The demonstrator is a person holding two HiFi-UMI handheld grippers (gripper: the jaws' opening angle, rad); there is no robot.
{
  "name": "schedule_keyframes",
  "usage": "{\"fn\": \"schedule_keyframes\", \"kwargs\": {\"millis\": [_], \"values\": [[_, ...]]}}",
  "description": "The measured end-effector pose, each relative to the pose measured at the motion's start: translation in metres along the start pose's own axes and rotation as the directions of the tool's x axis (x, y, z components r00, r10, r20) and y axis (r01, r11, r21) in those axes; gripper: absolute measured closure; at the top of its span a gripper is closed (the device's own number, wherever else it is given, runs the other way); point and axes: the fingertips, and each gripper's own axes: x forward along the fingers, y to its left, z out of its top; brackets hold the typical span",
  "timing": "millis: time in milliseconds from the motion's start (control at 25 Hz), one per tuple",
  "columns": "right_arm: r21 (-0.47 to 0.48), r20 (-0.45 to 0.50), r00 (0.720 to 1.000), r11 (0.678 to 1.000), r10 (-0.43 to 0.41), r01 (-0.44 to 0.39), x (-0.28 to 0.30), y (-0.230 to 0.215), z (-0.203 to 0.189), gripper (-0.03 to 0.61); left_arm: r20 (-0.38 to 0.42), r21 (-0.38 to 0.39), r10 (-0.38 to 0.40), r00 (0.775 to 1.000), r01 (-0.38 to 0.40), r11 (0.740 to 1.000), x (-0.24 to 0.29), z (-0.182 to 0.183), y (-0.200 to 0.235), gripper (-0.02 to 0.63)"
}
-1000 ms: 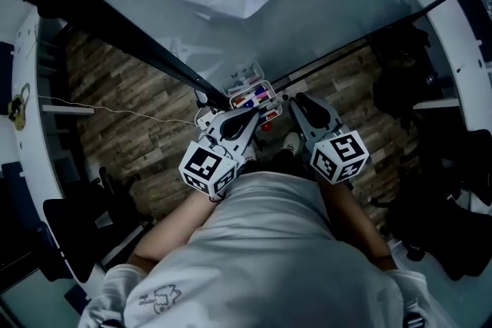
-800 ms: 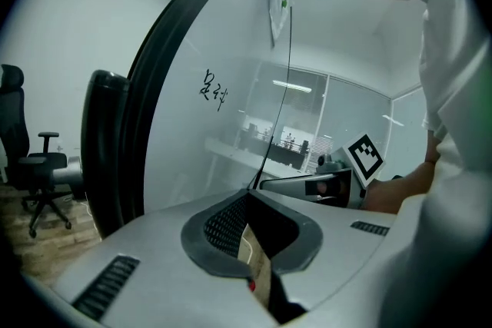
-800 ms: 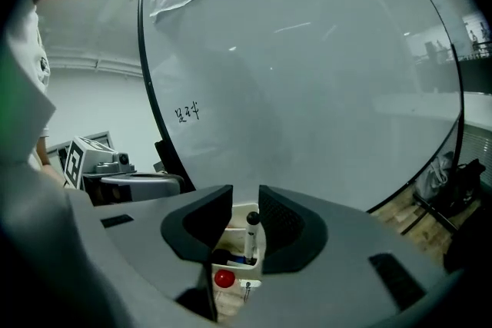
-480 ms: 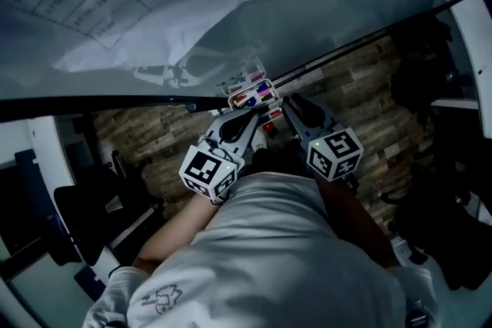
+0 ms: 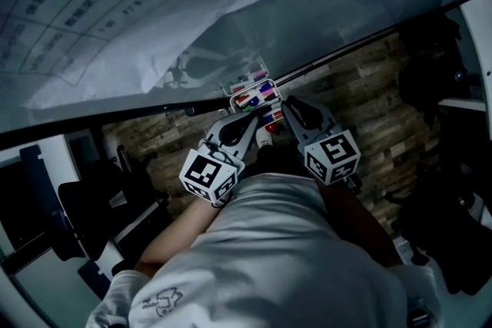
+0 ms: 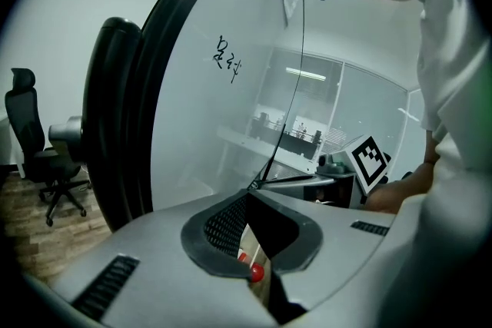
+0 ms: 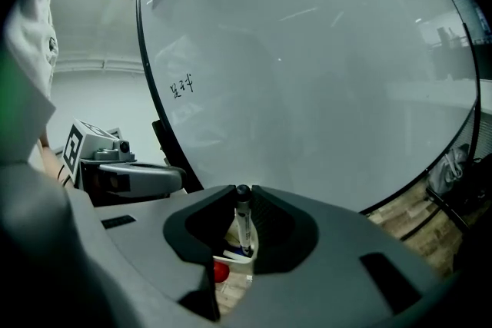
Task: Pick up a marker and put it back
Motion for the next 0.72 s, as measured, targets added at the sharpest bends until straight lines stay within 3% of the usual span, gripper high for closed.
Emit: {"fn": "schedule_keyframes", "kwargs": {"millis": [360,720], "values": [[0.021,0.05,0.999,1.0,-0.016,0.015,-0.015,0.01,0.02,0.508,0.036,0.0,-0.009,0.999,0.009,1.0,-0.017,0.008,-0.001,0.609],[-0.024,0.111,0.992,0.997,-0.064,0.067,-0.028,0.026,0.047,0.508,0.113,0.038,-0.056,0.992,0.052,0.998,-0.032,0.031,0.001,0.609]]}}
